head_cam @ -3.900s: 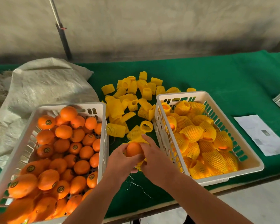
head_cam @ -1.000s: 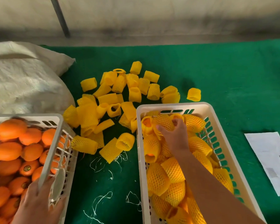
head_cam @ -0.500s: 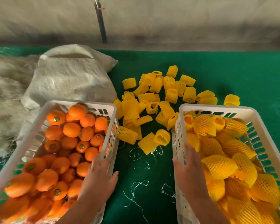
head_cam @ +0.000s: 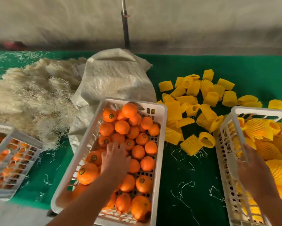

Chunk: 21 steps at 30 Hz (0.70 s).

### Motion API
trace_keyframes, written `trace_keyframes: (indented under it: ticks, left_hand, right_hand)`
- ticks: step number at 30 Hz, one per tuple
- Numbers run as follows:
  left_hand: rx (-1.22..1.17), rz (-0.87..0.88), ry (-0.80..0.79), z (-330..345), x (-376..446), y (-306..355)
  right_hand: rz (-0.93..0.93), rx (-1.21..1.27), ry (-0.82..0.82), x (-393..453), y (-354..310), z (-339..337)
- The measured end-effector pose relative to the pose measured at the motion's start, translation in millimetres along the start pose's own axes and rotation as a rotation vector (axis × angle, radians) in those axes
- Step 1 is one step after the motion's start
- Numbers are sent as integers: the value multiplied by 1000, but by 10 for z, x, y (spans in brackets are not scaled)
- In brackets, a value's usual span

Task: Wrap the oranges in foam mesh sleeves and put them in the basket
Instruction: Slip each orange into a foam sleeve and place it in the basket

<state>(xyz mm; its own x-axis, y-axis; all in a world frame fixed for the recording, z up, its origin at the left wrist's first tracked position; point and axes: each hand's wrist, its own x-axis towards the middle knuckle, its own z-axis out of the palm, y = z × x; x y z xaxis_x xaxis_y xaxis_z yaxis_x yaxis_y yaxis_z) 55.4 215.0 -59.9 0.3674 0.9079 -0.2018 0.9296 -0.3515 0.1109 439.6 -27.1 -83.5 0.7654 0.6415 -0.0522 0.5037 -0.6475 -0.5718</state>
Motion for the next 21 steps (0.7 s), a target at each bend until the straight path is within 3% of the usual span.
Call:
trace_keyframes:
  ticks: [3, 6, 13, 18, 21]
  left_hand:
    - [176, -13, -170, 58, 24, -315]
    - [266, 54, -158, 134, 9, -414]
    - [515, 20, -215, 63, -56, -238]
    - [565, 89, -269, 17, -181, -341]
    - [445, 117, -231, -23, -202, -424]
  right_hand:
    - [47, 5, 31, 4, -15, 8]
    - [38, -33, 24, 4, -40, 7]
    - [5, -53, 52, -116, -133, -30]
    - [-3, -52, 43, -140, -208, -74]
    - [0, -58, 42, -131, -191, -81]
